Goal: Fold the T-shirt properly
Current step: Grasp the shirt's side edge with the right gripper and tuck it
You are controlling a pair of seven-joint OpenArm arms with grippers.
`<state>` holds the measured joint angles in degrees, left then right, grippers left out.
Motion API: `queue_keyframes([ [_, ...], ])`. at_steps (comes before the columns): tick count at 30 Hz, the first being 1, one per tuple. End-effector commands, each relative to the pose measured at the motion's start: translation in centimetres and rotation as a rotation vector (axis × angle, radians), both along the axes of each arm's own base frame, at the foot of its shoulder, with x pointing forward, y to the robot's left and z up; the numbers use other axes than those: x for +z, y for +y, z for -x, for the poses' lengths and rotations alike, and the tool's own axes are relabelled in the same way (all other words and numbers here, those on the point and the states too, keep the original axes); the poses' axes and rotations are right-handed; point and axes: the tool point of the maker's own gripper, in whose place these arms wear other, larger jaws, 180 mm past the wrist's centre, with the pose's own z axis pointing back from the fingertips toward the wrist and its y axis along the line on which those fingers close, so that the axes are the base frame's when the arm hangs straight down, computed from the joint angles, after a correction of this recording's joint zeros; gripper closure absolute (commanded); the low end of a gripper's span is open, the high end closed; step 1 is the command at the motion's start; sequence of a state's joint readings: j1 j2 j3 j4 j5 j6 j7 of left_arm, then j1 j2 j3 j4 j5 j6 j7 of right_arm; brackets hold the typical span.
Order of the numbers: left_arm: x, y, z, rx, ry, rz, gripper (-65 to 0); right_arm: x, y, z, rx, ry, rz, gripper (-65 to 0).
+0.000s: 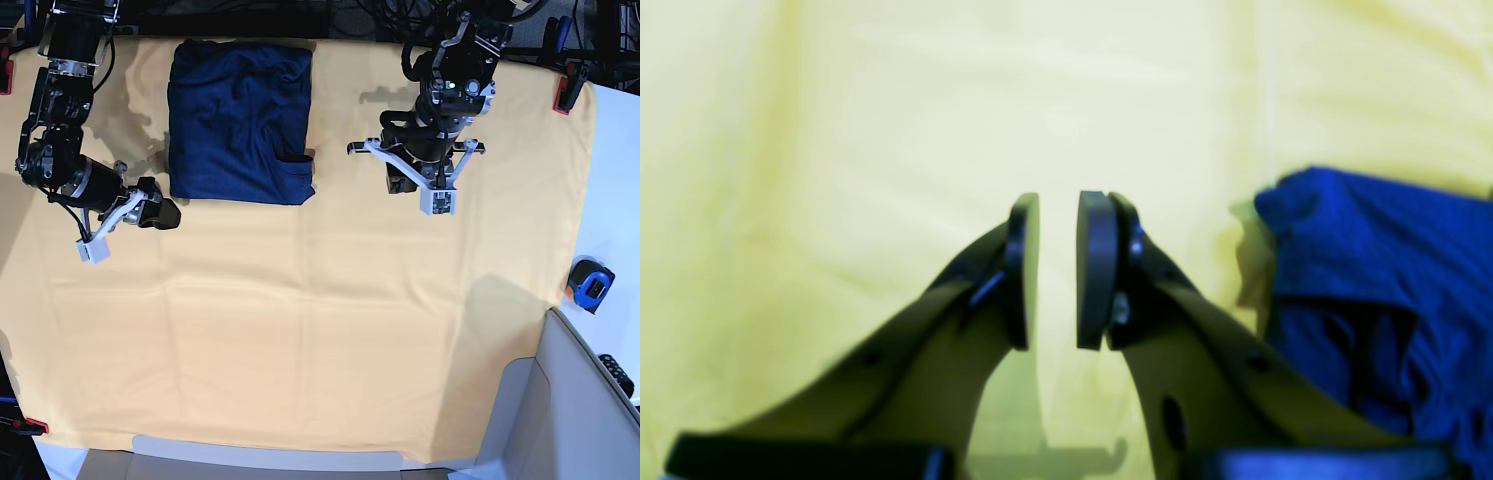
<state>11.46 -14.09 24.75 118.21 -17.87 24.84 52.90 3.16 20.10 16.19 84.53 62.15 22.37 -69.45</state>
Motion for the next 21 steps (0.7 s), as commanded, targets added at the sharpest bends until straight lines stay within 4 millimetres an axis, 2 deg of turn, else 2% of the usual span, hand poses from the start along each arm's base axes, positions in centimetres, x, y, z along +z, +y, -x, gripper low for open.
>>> queue_keyframes([
  [1,1.0,0.3,-0.6,0.004,-0.046,-0.01,-10.5,0.8,-1.2,-0.3,-0.025,-0.02,-0.03,-25.8],
  [5,0.9,0.9,-0.6,-0.005,-0.045,-0.032,-10.5,-0.4,-1.6,0.6,-0.069,0.041,-0.167,-25.8],
  [13,0.9,0.7,-0.5,-0.008,-0.043,-0.03,-10.5,-2.0,-1.8,1.6,-0.143,0.143,-0.203,-25.8],
  [17,0.9,0.8,-0.6,-0.005,-0.044,-0.031,-10.5,-2.8,-0.7,1.5,-0.22,0.23,-0.273,-25.8],
  [21,0.9,0.7,-0.5,-0.008,-0.043,-0.03,-10.5,-3.4,-0.7,1.6,-0.273,0.289,-0.293,-25.8],
])
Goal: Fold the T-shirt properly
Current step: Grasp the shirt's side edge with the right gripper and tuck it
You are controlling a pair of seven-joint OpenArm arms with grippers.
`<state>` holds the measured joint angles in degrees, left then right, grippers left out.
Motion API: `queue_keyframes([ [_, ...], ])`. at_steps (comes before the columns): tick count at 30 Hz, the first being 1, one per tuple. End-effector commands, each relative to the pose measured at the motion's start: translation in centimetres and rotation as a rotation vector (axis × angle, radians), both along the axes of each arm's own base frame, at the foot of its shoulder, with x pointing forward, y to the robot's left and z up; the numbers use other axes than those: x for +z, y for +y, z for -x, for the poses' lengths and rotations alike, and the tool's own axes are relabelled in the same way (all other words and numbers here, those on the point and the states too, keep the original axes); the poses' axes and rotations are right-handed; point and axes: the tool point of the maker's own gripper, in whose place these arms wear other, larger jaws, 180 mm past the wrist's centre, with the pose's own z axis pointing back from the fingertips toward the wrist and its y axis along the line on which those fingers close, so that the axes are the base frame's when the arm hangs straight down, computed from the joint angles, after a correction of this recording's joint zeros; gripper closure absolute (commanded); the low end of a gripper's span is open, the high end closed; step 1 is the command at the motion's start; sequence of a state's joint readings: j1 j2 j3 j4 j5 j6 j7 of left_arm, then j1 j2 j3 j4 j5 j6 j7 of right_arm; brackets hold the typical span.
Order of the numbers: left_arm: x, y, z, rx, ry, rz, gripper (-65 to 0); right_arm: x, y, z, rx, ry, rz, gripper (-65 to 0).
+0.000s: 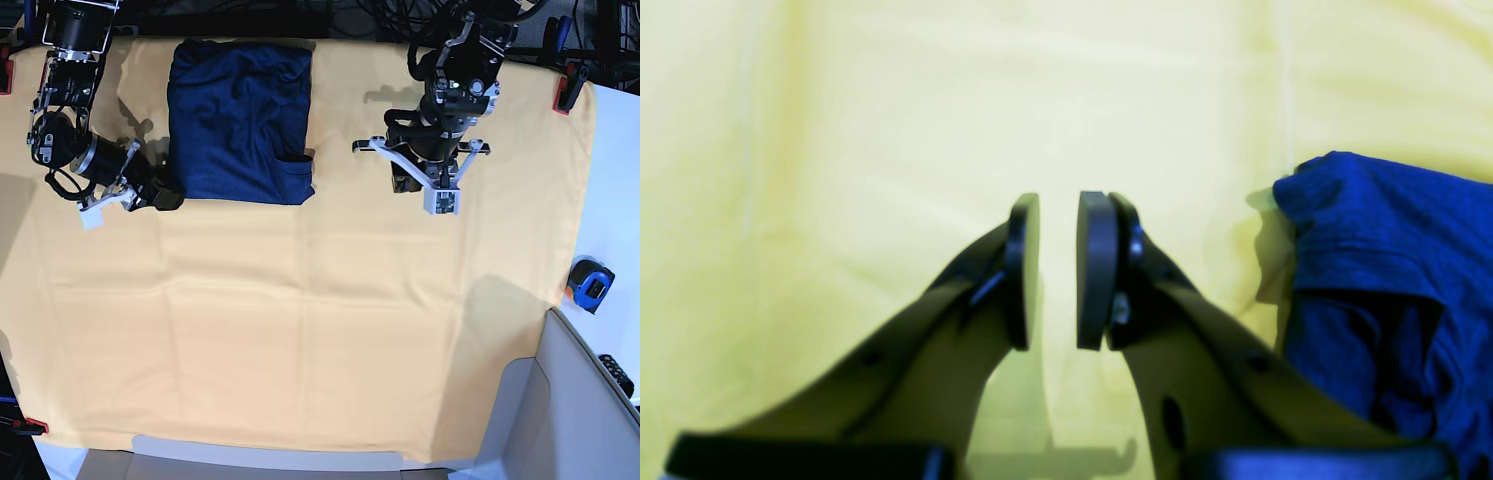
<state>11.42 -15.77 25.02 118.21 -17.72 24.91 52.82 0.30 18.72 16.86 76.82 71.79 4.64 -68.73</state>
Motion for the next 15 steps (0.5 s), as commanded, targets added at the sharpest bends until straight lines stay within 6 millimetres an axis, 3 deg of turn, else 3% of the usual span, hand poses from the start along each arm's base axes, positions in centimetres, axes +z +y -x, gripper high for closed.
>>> queue_keyframes([
  [1,1.0,0.0,-0.6,0.001,-0.041,0.0,-10.5,0.9,-0.4,-0.7,-0.003,-0.02,0.019,-25.8],
  [6,1.0,0.2,-0.6,0.003,-0.041,-0.003,-10.6,1.6,0.4,-1.0,0.025,-0.017,0.154,-25.8],
  [15,0.9,0.6,-0.6,0.0,-0.041,-0.016,-10.6,2.7,-0.5,-0.6,0.009,-0.033,0.329,-25.8],
])
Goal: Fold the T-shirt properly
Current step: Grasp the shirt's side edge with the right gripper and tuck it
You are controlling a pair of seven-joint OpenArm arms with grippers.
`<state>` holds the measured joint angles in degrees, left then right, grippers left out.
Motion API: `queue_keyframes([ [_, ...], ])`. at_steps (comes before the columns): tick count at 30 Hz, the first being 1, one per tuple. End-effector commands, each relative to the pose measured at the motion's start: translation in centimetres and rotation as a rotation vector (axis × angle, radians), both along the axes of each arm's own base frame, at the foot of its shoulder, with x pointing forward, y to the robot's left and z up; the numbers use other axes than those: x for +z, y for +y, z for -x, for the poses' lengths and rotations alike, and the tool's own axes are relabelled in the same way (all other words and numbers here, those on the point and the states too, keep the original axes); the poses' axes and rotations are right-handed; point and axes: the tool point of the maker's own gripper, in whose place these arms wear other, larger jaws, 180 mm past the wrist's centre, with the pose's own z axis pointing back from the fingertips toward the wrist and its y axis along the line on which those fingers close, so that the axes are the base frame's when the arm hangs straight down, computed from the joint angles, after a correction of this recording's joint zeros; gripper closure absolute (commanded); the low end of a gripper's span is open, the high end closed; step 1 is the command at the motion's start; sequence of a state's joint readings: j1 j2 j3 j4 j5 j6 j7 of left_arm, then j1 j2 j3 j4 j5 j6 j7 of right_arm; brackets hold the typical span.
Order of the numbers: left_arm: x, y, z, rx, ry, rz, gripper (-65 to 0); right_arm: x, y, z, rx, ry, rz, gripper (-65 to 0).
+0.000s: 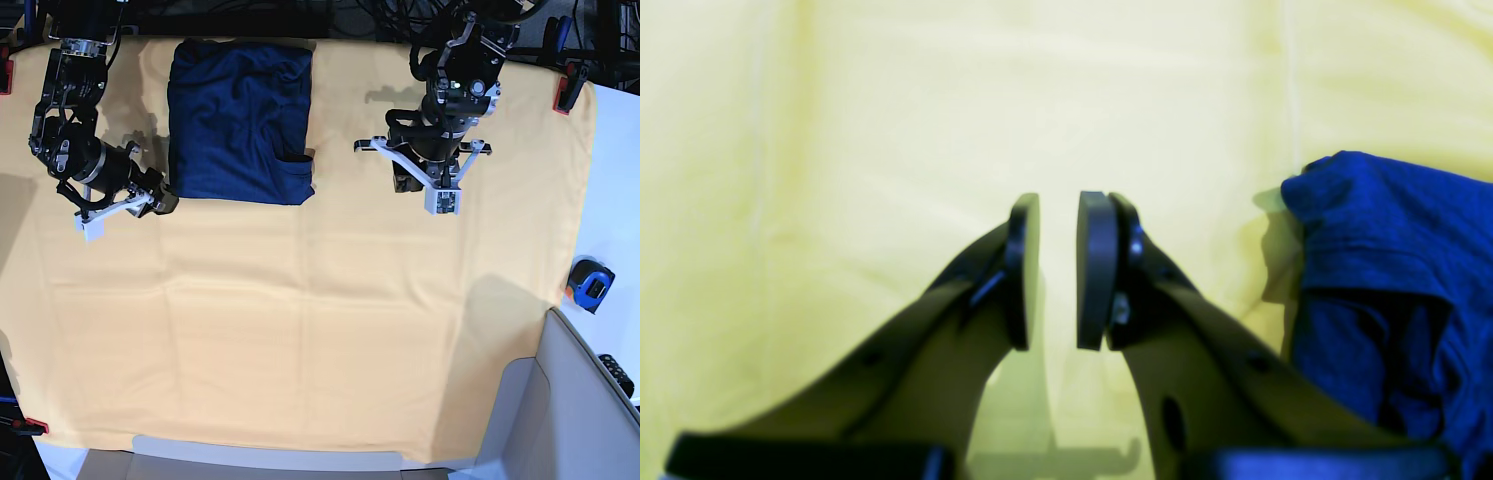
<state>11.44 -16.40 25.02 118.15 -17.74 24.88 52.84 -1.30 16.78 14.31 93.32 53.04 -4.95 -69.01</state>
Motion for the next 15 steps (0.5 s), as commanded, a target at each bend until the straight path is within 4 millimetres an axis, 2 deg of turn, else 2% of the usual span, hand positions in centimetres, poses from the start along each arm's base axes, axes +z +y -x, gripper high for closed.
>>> queue_keyframes([
  [1,1.0,0.2,-0.6,0.003,-0.043,-0.005,-10.6,0.8,-0.4,-0.4,0.002,-0.029,0.011,-25.8],
  [12,1.0,0.2,-0.6,0.0,-0.042,-0.005,-10.6,0.3,-1.3,0.3,0.005,-0.005,0.038,-25.8],
  [15,1.0,0.2,-0.6,0.0,-0.042,-0.005,-10.6,-0.9,-1.4,0.7,-0.005,0.029,0.023,-25.8],
])
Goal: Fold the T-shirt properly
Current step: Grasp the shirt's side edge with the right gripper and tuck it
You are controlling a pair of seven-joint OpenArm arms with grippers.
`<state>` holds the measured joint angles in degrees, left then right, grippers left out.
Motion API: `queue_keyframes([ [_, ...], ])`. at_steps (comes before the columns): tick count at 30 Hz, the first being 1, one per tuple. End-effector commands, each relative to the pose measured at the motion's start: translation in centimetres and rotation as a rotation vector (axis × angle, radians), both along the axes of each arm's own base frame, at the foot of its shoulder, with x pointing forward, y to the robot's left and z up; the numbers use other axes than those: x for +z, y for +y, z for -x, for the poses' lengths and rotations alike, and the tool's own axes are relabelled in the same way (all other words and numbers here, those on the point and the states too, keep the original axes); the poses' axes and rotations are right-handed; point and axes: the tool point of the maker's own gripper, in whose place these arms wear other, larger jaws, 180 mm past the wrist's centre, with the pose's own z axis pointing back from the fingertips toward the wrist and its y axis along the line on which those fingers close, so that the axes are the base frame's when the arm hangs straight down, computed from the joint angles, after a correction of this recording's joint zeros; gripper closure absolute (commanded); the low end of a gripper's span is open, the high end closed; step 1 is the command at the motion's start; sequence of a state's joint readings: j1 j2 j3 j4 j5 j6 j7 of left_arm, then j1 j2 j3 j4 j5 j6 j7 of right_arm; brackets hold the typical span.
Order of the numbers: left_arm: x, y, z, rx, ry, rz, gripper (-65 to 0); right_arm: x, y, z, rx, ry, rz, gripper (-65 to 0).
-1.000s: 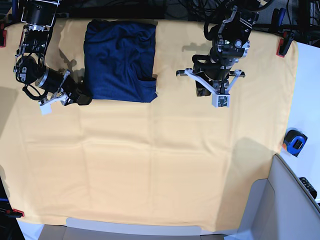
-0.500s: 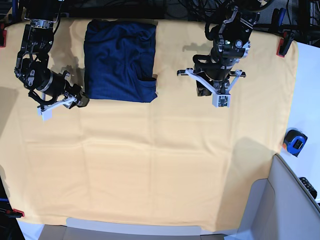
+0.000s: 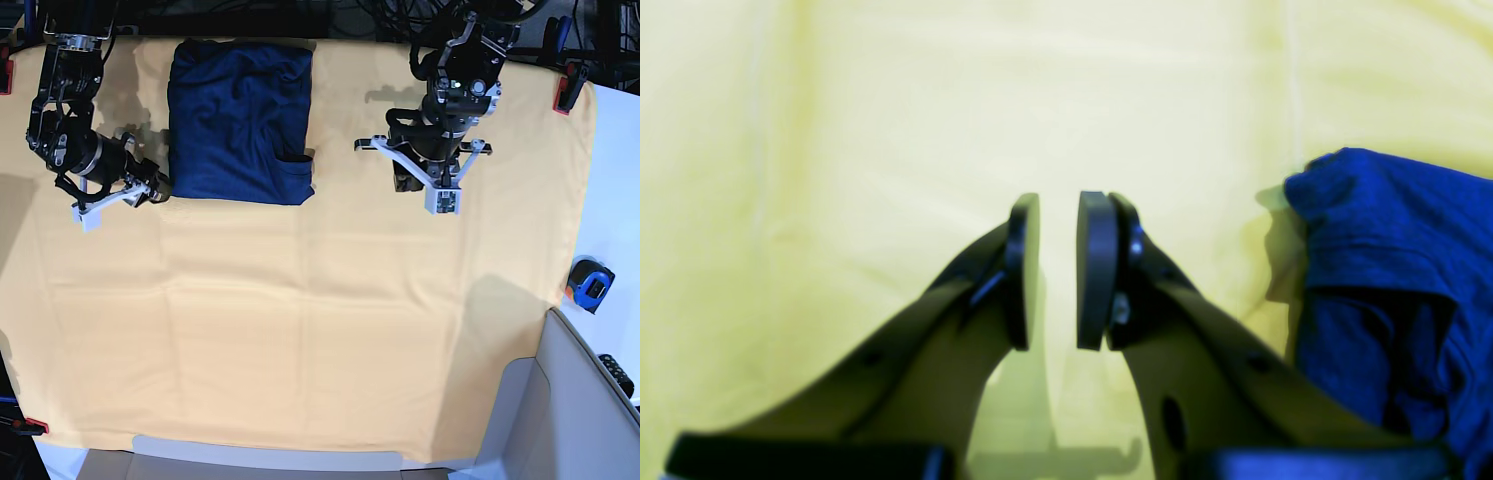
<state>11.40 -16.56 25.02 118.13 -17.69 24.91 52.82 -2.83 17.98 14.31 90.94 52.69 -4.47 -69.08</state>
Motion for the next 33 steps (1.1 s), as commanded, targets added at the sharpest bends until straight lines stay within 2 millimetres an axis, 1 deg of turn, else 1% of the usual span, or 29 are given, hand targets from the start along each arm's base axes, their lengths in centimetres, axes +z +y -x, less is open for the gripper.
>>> queue_keyframes([
  [1,1.0,0.1,-0.6,0.0,-0.041,-0.002,-10.6,0.6,-0.4,-0.7,-0.004,-0.022,-0.001,-25.8],
  [3,1.0,0.1,-0.6,0.0,-0.041,-0.002,-10.6,0.0,-0.2,-0.4,0.011,-0.011,-0.005,-25.8],
  [6,1.0,0.0,-0.6,-0.001,-0.041,-0.001,-10.6,-0.4,1.4,-0.2,0.094,-0.018,-0.002,-25.8],
  [8,1.0,0.0,-0.6,-0.001,-0.041,-0.001,-10.6,-0.6,2.0,-0.1,0.112,-0.014,-0.006,-25.8],
  [10,1.0,0.0,-0.6,-0.001,-0.041,-0.001,-10.6,-0.8,3.2,-0.1,0.128,-0.012,-0.025,-25.8],
  [13,1.0,0.0,-0.6,-0.001,-0.041,-0.001,-10.6,-0.9,3.9,0.0,0.135,-0.013,-0.039,-25.8],
  [17,0.9,0.0,-0.5,-0.001,-0.039,-0.001,-10.6,-1.0,5.5,0.2,0.169,-0.011,-0.056,-25.8],
  [23,0.9,0.0,-0.5,-0.001,-0.039,-0.001,-10.6,-1.2,6.8,0.3,0.189,-0.009,-0.078,-25.8],
  [33,0.9,0.0,-0.5,-0.001,-0.039,-0.001,-10.6,-1.4,7.9,0.5,0.212,0.001,-0.088,-25.5],
])
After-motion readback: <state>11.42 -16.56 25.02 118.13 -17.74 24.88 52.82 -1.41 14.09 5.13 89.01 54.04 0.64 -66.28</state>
